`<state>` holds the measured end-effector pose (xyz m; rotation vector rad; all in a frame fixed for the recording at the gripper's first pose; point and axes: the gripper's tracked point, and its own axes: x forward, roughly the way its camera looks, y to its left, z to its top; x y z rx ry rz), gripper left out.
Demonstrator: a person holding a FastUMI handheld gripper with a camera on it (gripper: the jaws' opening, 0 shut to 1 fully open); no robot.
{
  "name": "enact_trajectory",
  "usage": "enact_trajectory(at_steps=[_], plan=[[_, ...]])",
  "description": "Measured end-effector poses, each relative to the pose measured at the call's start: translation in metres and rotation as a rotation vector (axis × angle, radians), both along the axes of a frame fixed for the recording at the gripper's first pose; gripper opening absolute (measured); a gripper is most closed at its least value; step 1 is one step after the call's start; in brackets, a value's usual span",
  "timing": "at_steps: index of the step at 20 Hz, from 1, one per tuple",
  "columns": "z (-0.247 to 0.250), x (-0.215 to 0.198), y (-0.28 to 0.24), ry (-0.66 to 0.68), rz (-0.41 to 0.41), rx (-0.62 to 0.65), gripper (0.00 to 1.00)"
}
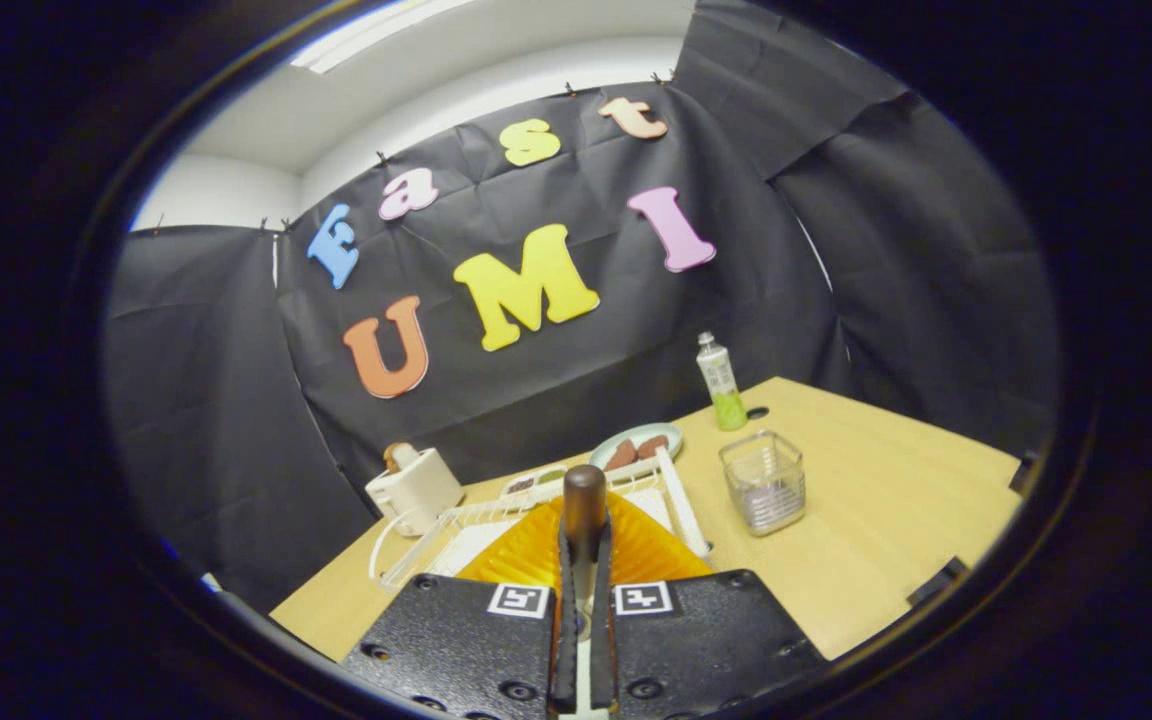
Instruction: Take the plate from the dish rack, then take the spoon from the basket and place it into the plate.
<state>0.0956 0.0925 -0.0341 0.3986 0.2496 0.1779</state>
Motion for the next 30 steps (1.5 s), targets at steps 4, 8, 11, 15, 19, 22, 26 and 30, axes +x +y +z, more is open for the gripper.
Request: enact_trajectory(at_steps=[4,8,11,15,19,22,26,30], plan=[[-0.024,-0.012,0.033,0.031,0.037,0.063,0.1],[-0.049,-0.021,0.058,0.043,0.069,0.043,0.11],[-0.069,-0.026,0.074,0.087,0.106,0.058,0.13],[-0.072,-0.029,0.075,0.115,0.145,0.082,0.18],[-0.065,-0.024,0.049,0.082,0.089,0.059,0.3],[-0.055,-0.02,0.029,0.053,0.044,0.026,0.39],[-0.033,-0.014,0.004,-0.01,0.009,-0.07,0.53],[0.008,-0.02,-0.01,-0.129,-0.011,-0.153,0.78]])
